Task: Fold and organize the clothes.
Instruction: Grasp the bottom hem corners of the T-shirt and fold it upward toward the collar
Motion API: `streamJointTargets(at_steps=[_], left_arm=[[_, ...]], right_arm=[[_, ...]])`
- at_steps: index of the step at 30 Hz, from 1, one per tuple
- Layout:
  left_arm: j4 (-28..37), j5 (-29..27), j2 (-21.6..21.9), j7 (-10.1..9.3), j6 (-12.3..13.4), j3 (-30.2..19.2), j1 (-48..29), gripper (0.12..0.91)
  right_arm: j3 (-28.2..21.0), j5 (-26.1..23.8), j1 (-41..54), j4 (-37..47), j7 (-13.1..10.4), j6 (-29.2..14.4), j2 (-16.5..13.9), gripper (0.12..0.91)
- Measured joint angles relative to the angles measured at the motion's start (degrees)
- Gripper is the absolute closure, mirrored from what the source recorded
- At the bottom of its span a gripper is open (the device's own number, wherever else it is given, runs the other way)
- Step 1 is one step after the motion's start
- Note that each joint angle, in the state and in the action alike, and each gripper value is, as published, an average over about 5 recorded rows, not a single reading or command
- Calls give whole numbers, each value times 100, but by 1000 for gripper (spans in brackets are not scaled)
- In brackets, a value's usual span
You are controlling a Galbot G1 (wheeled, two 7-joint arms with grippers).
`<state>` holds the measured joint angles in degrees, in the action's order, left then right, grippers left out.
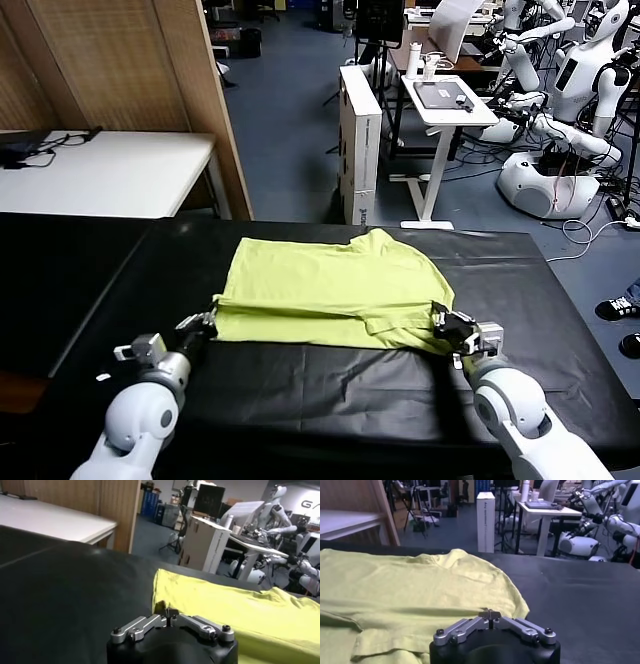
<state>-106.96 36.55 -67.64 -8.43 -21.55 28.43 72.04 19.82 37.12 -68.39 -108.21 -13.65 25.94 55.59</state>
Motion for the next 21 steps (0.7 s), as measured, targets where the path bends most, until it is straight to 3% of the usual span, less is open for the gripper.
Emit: streamJointTargets(at_steps=[3,5,9,13,16,21], left_arm=[[20,7,-18,-4,-27,-2,-21,864],[24,9,-35,-5,-31,0,-19,793],[6,5,-56,-10,-36,5,9,555],[-57,-14,-73,-28,-68,38,70,295],[-181,-17,-90,-54,-122,103,187,165],[-540,-14,-127,-113,-206,191,547,125]], right_arm=[[75,50,-76,-145,54,50,-71,542],[134,62,-143,-248,110,78,-126,409],[291,69,-350,-491,219,163,-250,193],[532,57,-718,-798,275,187,-390,125],[739,44,-1054,-1005,341,184,-460,119],[1034,29,-1590,-1206,454,194,-516,118]])
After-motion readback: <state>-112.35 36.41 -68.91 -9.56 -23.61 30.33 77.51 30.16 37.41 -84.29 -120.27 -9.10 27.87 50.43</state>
